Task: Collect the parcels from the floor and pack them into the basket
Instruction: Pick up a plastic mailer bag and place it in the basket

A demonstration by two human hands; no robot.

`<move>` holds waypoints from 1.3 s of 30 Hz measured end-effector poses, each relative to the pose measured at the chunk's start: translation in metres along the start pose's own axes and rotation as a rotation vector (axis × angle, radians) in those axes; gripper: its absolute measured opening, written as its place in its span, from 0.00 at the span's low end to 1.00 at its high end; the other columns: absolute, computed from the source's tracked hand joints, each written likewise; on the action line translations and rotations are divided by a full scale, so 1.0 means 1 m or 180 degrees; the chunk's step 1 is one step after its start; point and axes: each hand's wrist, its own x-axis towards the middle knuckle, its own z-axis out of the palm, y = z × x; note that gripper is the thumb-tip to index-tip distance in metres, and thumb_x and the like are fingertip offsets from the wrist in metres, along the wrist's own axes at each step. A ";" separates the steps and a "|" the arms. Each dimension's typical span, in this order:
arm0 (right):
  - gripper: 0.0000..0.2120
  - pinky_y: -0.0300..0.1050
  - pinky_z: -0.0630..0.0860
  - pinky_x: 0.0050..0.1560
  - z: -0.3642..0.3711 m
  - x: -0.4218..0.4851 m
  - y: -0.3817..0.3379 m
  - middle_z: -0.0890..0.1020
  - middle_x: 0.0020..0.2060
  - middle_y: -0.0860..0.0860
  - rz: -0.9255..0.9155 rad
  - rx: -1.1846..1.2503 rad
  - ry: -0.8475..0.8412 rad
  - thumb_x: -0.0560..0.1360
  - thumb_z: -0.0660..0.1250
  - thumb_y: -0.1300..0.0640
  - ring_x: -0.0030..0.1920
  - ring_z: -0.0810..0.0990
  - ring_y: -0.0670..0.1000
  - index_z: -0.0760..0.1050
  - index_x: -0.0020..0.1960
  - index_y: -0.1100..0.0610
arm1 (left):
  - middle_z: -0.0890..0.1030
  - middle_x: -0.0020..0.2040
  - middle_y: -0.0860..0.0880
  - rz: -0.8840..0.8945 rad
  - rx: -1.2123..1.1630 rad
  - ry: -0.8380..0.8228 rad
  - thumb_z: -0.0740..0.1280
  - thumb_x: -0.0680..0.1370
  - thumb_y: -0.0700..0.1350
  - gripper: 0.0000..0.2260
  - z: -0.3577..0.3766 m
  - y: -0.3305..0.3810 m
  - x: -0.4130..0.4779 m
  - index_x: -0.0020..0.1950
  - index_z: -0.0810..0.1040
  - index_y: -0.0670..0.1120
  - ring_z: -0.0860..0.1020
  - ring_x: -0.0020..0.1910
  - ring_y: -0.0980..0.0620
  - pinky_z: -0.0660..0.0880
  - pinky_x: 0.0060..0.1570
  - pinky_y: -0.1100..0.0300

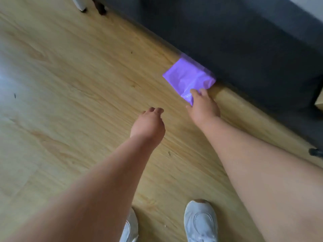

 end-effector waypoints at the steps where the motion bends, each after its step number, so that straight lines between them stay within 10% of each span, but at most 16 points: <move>1: 0.25 0.50 0.73 0.56 0.009 0.012 0.002 0.63 0.70 0.55 0.0064 0.0043 0.0022 0.78 0.64 0.54 0.64 0.72 0.60 0.62 0.73 0.53 | 0.70 0.71 0.49 0.0028 0.0025 -0.0010 0.56 0.81 0.40 0.21 0.006 -0.004 0.009 0.74 0.67 0.50 0.68 0.68 0.47 0.71 0.61 0.52; 15: 0.17 0.49 0.74 0.57 0.035 0.021 -0.009 0.76 0.60 0.60 0.0135 -0.0396 -0.0168 0.78 0.57 0.66 0.61 0.76 0.61 0.77 0.63 0.60 | 0.72 0.69 0.50 -0.0039 0.0016 0.0118 0.57 0.79 0.37 0.21 0.003 -0.006 0.034 0.72 0.69 0.49 0.68 0.68 0.48 0.70 0.58 0.54; 28: 0.13 0.42 0.65 0.43 -0.146 -0.116 -0.009 0.77 0.46 0.52 0.1014 0.1998 0.0025 0.76 0.54 0.64 0.46 0.73 0.56 0.76 0.50 0.55 | 0.74 0.66 0.49 -0.0238 -0.0195 0.0218 0.62 0.79 0.42 0.17 -0.122 0.076 -0.090 0.69 0.73 0.50 0.72 0.64 0.47 0.70 0.55 0.58; 32: 0.14 0.44 0.59 0.33 -0.205 -0.154 -0.002 0.68 0.30 0.49 0.1315 0.2695 0.0040 0.73 0.54 0.67 0.39 0.65 0.54 0.64 0.31 0.54 | 0.74 0.67 0.49 -0.0273 -0.0259 0.0216 0.64 0.80 0.45 0.18 -0.170 0.102 -0.122 0.70 0.72 0.50 0.73 0.64 0.47 0.71 0.56 0.56; 39: 0.13 0.47 0.76 0.40 -0.274 -0.229 0.004 0.78 0.37 0.57 0.2335 0.4303 0.0175 0.72 0.55 0.69 0.35 0.77 0.56 0.73 0.36 0.57 | 0.77 0.65 0.48 -0.0174 -0.0243 -0.0631 0.64 0.79 0.53 0.24 -0.208 0.141 -0.173 0.74 0.67 0.49 0.75 0.63 0.45 0.71 0.61 0.54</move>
